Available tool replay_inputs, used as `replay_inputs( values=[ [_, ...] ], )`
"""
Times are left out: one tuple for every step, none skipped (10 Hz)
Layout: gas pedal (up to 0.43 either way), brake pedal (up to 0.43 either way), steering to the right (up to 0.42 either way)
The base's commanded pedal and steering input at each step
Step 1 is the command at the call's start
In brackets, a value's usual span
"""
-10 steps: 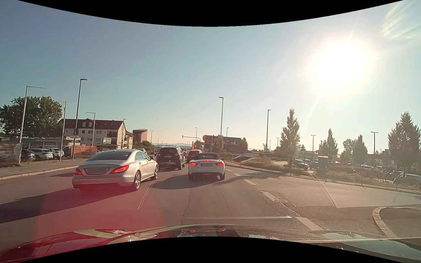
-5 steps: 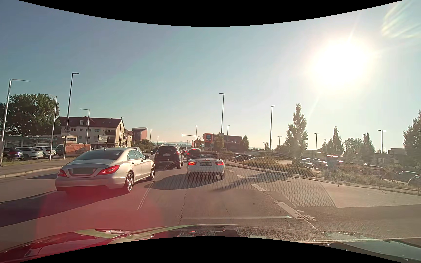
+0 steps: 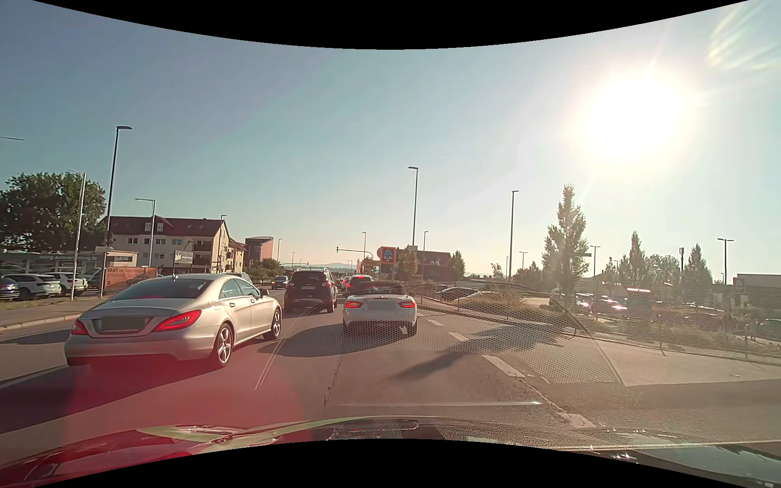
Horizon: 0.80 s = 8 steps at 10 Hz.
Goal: Follow the waypoints while adhering to traffic rules and regulations
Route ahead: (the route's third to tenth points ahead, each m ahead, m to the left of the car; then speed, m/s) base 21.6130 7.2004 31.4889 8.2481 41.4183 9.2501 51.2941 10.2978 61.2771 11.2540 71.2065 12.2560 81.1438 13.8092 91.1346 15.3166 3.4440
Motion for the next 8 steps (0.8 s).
replay_inputs(
  values=[
    [0.000, 0.000, -0.004],
    [0.000, 0.000, -0.002],
    [0.000, 0.000, -0.001],
    [0.000, 0.000, -0.001],
    [0.000, 0.000, -0.001],
    [0.000, 0.000, -0.001],
    [0.000, 0.000, -0.001],
    [0.000, 0.000, -0.002]
  ],
)
